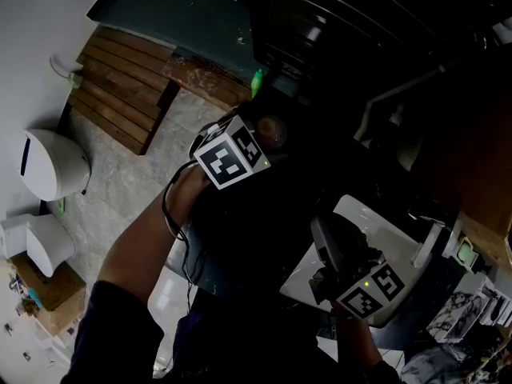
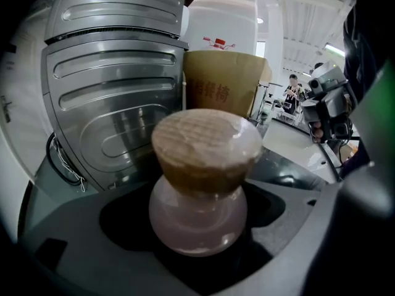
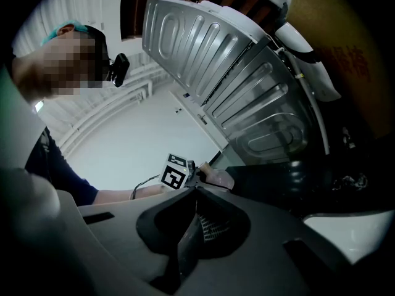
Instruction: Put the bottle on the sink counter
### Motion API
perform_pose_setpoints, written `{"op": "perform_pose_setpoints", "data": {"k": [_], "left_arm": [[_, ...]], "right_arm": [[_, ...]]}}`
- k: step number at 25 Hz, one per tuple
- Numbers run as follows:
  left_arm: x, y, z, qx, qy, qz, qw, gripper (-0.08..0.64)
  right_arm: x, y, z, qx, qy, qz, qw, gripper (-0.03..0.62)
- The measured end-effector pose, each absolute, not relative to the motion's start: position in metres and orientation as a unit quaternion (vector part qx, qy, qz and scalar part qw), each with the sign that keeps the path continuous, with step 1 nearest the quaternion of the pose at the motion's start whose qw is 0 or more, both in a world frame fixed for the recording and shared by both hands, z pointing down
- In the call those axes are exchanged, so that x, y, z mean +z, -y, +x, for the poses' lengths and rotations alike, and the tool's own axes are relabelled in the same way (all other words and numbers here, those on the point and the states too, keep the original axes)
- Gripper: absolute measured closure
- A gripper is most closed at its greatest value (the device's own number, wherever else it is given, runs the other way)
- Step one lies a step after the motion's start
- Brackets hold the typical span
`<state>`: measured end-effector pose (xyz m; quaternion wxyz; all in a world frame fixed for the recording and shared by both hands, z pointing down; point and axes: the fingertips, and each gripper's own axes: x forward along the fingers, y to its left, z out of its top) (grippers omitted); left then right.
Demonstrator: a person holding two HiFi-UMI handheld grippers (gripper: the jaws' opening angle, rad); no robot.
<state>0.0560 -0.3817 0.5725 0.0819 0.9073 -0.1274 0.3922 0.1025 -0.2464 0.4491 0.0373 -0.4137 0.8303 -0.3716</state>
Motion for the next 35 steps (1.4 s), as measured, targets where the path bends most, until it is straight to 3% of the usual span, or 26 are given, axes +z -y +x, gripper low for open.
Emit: {"op": "perform_pose_setpoints", "data": {"k": [35], "left_arm": [[0.5769, 0.3823, 0.0582, 0.401, 0.132, 0.905, 0.055, 0.160]], "right_arm": [[0.4447, 0.2425, 0.1062, -0.370, -0.832, -0.411, 0.041, 0.566]]}}
